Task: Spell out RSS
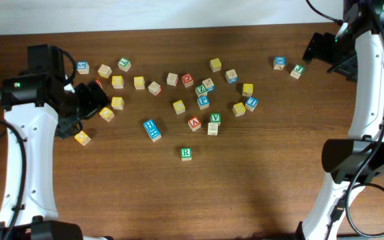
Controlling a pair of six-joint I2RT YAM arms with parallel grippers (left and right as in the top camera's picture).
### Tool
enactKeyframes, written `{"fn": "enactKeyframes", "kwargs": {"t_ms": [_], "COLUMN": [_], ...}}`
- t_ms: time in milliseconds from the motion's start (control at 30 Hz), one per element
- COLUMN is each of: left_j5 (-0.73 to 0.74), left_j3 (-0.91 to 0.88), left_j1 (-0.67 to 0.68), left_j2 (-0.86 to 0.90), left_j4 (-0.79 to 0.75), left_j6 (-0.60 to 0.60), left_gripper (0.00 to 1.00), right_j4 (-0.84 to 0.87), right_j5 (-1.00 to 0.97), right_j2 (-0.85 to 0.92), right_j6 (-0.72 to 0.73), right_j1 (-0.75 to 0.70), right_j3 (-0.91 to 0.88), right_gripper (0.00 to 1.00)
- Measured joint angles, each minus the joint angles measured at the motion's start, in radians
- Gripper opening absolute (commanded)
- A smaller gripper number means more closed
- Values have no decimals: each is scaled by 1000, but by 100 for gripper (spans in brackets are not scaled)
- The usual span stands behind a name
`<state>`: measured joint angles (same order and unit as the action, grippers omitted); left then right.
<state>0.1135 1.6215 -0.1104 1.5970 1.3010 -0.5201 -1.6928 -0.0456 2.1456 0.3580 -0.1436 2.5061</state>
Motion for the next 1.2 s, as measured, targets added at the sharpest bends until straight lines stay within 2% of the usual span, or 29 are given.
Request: {"fn": "enactKeyframes", "kwargs": {"t_ms": [100,200,300,400,533,600,667,767,933,1067,1133,1200], "left_j5": [73,78,48,-137,-352,-396,-389,-276,-232,-224,-225,-224], "left_j3": [-1,-1,0,0,-14,-19,-28,-32,-34,-34,-34,-34], "left_j1": [77,222,255,254,254,245,197,165,169,169,169,166], "left_j2": [0,0,0,0,7,39,128,247,360,442,444,457], "left_j4": [-47,-148,-207,-240,-320,-325,-385,-525,-537,-535,-540,-540], "left_j6": [44,84,146,211,237,237,243,422,566,622,632,637], "left_gripper": [99,95,99,99,99,99,99,99,99,100,92,90], "right_j4": [0,0,0,0,0,0,0,0,0,0,0,0], "right_j5": [0,0,0,0,0,0,0,0,0,0,0,0], "right_j2": [0,0,0,0,0,0,0,0,0,0,0,0], "right_j6": [0,0,0,-1,0,-1,-1,-1,-1,-2,-3,-3], "right_j1": [0,0,0,0,0,0,0,0,0,0,0,0], "right_j3": [0,0,0,0,0,0,0,0,0,0,0,0], "right_gripper": [98,98,98,98,98,98,98,98,98,98,98,98]}}
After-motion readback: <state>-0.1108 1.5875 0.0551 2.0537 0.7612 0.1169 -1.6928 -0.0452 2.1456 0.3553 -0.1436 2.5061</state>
